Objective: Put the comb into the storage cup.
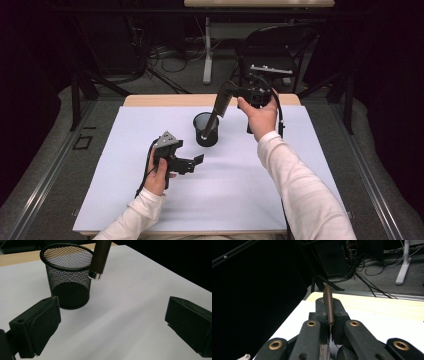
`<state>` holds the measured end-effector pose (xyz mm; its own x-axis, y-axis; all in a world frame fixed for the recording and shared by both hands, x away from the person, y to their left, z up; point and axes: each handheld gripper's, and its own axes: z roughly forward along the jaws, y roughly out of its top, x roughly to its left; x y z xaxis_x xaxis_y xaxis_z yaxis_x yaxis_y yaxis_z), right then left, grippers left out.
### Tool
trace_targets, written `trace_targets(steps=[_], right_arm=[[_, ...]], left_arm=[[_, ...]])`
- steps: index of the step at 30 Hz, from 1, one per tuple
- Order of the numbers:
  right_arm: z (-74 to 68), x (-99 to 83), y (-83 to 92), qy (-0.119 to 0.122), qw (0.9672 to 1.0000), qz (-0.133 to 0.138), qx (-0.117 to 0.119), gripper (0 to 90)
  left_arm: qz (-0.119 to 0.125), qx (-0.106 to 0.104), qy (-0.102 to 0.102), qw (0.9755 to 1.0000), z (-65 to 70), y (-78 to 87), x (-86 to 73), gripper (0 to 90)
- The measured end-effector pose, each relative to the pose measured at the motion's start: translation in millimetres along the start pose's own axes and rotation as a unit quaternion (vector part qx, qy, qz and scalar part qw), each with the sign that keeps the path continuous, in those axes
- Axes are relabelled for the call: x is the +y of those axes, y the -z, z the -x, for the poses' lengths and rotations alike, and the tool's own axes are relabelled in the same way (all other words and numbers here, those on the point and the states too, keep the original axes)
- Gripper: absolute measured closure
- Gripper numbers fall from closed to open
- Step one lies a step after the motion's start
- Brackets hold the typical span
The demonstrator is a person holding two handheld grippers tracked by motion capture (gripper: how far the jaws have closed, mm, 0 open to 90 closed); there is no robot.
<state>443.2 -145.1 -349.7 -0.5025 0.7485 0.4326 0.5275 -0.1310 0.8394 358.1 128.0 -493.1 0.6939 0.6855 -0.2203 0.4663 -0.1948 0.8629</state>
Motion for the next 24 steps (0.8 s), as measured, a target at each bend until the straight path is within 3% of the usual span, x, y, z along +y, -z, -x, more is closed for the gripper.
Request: trace_targets(steps=[24], right_arm=[[-1.6, 17.6, -11.0, 0.001, 0.9995, 0.015, -0.027, 86.4]], left_arm=[[0.006, 0.007, 0.002, 1.0, -2.6, 2.9, 1.1, 0.6]])
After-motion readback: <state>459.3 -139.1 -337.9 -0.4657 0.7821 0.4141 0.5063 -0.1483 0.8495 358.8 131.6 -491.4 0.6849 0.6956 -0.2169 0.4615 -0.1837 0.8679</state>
